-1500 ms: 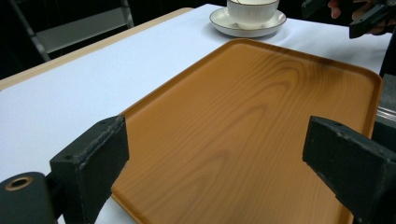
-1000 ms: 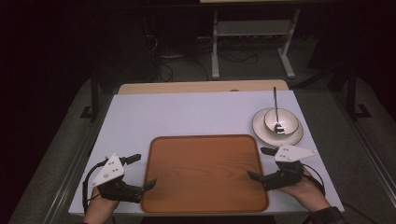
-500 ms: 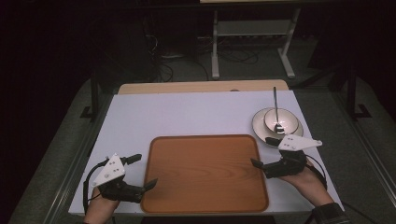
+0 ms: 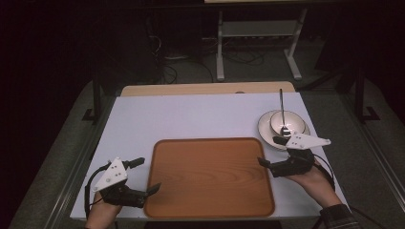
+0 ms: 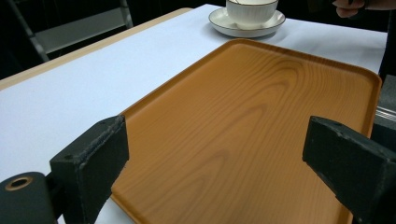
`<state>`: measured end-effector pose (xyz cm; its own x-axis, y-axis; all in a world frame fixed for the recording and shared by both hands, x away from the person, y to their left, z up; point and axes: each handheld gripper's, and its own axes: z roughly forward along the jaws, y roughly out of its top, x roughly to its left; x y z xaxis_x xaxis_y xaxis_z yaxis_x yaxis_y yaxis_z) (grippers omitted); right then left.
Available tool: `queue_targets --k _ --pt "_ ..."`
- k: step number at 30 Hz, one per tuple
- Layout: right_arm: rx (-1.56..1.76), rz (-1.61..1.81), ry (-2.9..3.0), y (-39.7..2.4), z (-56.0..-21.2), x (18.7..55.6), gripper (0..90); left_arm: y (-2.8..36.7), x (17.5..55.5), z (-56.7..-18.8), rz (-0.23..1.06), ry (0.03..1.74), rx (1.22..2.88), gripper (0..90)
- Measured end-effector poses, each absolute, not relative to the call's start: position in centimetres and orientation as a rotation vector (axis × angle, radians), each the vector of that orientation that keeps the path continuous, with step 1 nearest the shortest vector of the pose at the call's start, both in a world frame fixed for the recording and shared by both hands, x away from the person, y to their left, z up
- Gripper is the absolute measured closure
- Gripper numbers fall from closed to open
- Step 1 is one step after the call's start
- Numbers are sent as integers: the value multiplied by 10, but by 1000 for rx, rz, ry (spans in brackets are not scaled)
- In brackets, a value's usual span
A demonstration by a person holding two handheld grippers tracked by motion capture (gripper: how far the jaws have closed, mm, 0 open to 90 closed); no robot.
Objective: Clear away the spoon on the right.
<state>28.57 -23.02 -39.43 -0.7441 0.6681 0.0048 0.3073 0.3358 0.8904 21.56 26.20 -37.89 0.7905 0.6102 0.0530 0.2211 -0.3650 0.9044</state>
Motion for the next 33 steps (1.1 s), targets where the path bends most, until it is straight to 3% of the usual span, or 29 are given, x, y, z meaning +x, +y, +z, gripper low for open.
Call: queue_targets --k 33 --pt "895 1335 2253 -233 -391 312 71 262 216 -379 467 627 1946 65"
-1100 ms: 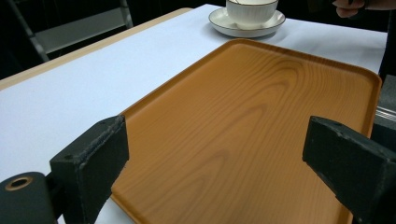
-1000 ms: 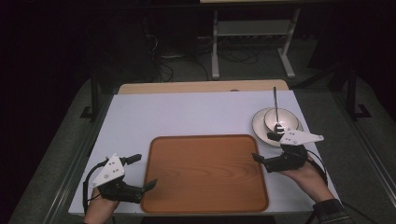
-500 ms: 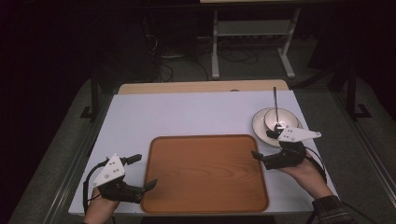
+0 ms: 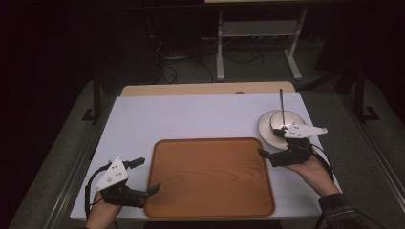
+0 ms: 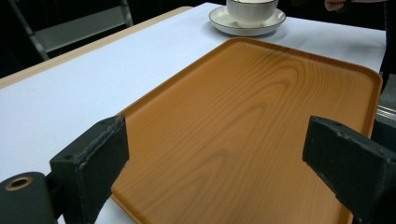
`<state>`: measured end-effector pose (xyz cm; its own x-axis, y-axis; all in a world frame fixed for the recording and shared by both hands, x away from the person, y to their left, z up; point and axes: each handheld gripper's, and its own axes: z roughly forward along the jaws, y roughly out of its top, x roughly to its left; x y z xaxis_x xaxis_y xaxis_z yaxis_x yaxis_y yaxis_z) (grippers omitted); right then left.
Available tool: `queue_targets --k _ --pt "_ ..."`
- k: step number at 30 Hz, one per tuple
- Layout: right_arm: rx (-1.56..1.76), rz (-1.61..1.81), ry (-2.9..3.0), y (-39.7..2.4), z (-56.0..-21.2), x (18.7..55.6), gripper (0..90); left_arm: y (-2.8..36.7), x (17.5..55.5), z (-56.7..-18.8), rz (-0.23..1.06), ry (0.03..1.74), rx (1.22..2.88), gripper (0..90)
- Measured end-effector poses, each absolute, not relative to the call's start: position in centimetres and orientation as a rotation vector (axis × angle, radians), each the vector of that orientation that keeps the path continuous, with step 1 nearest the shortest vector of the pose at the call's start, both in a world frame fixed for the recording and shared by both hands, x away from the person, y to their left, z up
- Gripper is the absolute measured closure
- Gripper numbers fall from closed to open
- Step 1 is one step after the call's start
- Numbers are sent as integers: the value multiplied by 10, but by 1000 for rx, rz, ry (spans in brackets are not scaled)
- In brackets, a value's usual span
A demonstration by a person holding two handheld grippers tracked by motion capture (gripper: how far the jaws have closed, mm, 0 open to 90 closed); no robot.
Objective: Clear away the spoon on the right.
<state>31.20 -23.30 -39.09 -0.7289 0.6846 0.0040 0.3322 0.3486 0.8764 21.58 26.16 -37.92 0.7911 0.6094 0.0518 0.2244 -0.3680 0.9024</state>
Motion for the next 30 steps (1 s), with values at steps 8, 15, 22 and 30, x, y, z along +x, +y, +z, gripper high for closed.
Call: queue_targets --k 8,15,22,30 --pt "899 1321 2261 -234 -389 320 72 262 216 -379 467 627 1948 65" --pt "912 1315 2267 -235 -386 326 74 262 216 -379 468 627 1947 65" --pt "926 1304 2279 -237 -383 335 124 262 216 -380 465 630 1947 66" --pt "950 1270 2292 -238 -380 344 143 262 217 -380 463 631 1943 65"
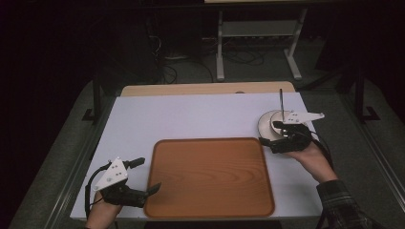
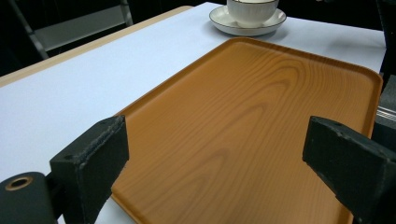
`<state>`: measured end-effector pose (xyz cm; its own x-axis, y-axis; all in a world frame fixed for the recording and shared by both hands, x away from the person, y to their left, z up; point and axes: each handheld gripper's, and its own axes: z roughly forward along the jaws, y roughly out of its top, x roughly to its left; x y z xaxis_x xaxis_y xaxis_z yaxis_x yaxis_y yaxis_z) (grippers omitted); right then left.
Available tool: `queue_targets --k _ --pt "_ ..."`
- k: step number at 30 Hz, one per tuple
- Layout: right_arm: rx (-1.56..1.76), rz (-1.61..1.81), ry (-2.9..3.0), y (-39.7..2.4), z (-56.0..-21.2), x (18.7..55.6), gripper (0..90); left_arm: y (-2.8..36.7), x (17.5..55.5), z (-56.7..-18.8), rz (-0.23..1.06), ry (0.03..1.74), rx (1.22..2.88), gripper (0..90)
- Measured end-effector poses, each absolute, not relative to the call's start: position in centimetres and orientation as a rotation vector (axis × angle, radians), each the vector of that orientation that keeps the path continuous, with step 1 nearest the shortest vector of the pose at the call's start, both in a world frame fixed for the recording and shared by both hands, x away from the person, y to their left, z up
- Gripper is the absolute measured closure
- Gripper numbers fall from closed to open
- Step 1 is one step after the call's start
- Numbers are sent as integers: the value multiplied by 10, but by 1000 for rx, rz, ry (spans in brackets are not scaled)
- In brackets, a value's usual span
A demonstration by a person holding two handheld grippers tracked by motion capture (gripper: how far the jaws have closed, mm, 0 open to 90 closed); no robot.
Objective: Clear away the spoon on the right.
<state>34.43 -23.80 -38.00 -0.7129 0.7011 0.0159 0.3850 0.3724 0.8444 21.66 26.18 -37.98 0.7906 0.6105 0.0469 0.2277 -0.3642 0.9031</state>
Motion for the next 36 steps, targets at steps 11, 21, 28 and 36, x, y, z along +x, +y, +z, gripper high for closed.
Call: queue_targets --k 11,21,28,36 --pt "1021 1220 2277 -242 -374 363 309 262 217 -380 462 635 1942 66" --pt "1068 1219 2247 -244 -369 377 495 262 217 -380 463 631 1947 65" --pt "1113 1168 2208 -249 -368 389 730 262 217 -380 463 631 1949 65" --pt "1190 1181 2139 -256 -367 408 896 261 217 -380 464 631 1949 66"
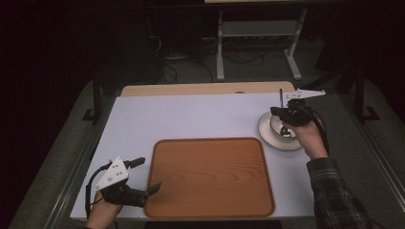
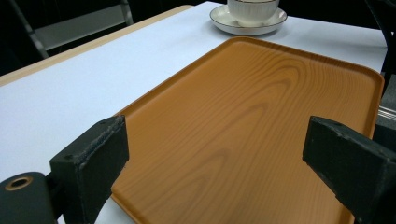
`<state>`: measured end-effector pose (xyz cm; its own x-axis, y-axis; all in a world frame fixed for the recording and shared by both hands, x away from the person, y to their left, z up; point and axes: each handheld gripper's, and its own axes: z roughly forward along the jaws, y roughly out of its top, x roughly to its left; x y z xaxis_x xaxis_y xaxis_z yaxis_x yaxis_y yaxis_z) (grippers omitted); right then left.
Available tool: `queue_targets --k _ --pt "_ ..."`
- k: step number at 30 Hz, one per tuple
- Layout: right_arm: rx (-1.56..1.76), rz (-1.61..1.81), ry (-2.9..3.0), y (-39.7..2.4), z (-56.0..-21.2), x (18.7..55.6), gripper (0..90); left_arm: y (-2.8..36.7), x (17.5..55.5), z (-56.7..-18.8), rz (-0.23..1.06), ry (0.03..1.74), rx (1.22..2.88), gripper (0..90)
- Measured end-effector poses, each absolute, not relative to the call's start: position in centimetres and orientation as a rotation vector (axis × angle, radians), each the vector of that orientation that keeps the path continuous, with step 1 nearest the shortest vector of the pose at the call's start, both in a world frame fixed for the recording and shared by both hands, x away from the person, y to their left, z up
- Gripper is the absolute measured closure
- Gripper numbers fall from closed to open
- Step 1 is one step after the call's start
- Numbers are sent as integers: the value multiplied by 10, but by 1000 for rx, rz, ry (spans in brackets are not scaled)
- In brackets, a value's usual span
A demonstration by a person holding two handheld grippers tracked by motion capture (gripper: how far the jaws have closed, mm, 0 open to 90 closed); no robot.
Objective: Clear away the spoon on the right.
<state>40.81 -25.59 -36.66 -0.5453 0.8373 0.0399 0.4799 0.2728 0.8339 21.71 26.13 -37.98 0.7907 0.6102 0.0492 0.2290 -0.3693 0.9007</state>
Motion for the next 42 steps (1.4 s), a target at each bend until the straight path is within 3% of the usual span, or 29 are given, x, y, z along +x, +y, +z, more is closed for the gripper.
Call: queue_targets --k 8,18,42 --pt "1234 1118 2123 -262 -359 433 896 262 217 -380 458 627 1947 65" --pt "1310 1031 2128 -263 -376 457 896 261 218 -380 455 632 1948 65" --pt "1391 945 2072 -287 -381 460 897 261 217 -380 453 627 1952 65"
